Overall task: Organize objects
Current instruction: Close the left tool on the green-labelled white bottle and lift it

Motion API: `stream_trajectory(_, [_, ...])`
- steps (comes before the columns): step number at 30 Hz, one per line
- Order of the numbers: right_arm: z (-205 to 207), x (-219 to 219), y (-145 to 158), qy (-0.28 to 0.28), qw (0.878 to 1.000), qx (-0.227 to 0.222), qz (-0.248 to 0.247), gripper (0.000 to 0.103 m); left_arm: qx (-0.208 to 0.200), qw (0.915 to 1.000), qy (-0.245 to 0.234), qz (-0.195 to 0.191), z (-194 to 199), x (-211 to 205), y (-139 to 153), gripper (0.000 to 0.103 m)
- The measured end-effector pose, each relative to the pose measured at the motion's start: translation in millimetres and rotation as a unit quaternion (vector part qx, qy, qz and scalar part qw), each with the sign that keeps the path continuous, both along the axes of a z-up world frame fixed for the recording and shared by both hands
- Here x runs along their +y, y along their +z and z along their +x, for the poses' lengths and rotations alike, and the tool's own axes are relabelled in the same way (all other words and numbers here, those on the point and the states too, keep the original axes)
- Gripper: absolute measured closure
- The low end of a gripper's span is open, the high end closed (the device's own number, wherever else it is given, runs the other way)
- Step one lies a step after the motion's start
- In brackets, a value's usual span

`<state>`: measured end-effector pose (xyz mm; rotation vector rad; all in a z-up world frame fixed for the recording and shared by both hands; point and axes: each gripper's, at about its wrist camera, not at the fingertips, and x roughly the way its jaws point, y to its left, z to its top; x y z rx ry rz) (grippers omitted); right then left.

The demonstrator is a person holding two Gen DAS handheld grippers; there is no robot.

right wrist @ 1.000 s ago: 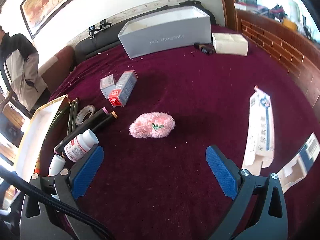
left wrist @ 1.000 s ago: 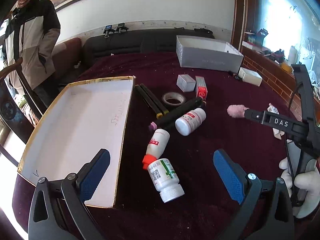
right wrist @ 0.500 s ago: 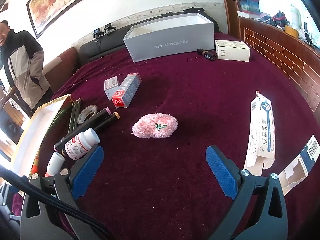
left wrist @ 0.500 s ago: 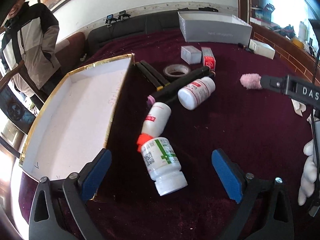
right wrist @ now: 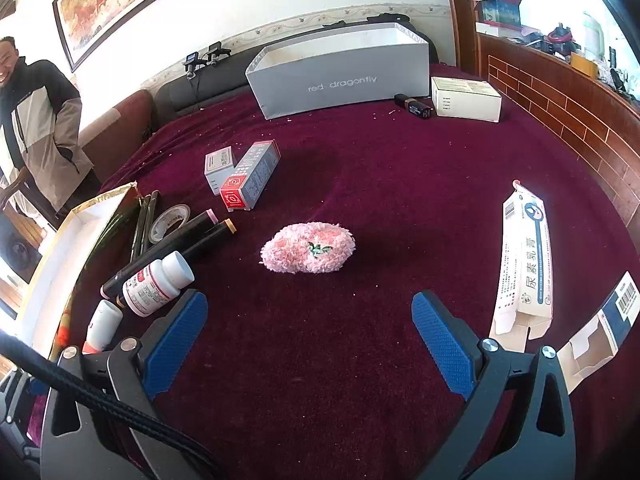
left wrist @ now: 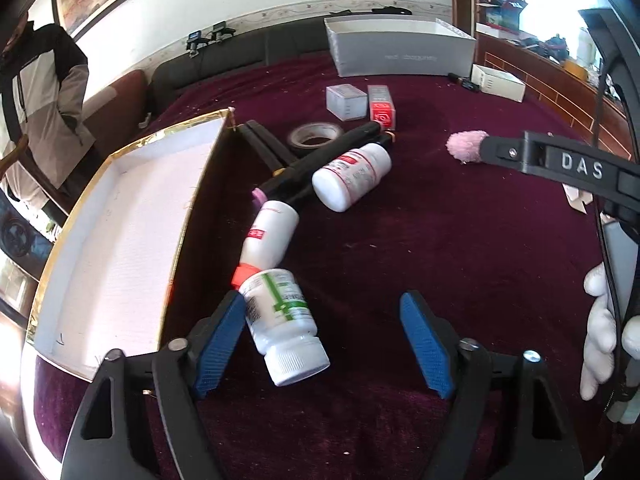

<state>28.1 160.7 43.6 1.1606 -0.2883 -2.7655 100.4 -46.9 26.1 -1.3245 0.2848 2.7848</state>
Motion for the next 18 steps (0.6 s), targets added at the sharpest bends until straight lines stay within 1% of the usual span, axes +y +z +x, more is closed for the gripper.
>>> stream_trajectory(1, [0, 0, 0, -0.001, 1.0, 0.0, 0.0, 0.0, 0.002, 1.0, -0.002, -0.004, 0, 1, 0, 0.044])
stream_trajectory(2, [0, 1, 0, -0.001, 1.0, 0.0, 0.0, 0.0, 0.002, 1.0, -0.007, -0.005, 1, 3, 0, 0.05])
stream_trajectory(3, [0, 0, -1, -0.002, 1.0, -0.001, 0.0, 0.0, -0.001, 1.0, -0.009, -0.002, 0, 3, 0, 0.062])
stream_trajectory(4, [0, 0, -1, -0.002, 1.0, -0.001, 0.001, 0.0, -0.005, 0.9999, -0.012, 0.007, 0, 2, 0, 0.068])
stream_trajectory(5, [0, 0, -1, -0.002, 1.0, -0.001, 0.001, 0.0, -0.006, 0.9997, -0.015, 0.015, 1, 1, 2, 0.068])
stream_trajectory(7, [1, 0, 0, -0.002, 1.0, 0.0, 0.003, 0.0, -0.003, 0.9986, -0.028, 0.045, 3, -4, 9, 0.07])
stream_trajectory(9, [0, 0, -1, -0.003, 1.0, 0.0, 0.004, 0.0, 0.011, 0.9956, -0.042, 0.083, 6, -19, 20, 0.07])
stream_trajectory(11, [0, 0, -1, -0.003, 1.0, -0.001, 0.004, 0.0, 0.016, 0.9935, -0.049, 0.101, 9, -29, 25, 0.07])
stream_trajectory(15, [2, 2, 1, -0.003, 1.0, 0.005, -0.002, 0.0, 0.0, 0.9928, -0.035, 0.115, 8, -44, 19, 0.07])
stream_trajectory(17, [2, 1, 1, 0.0, 1.0, 0.003, -0.003, 0.0, -0.007, 0.9917, -0.038, 0.123, 7, -41, 15, 0.07])
stream_trajectory(18, [2, 1, 1, 0.001, 1.0, 0.002, -0.004, 0.0, -0.005, 0.9918, -0.042, 0.12, 6, -37, 15, 0.07])
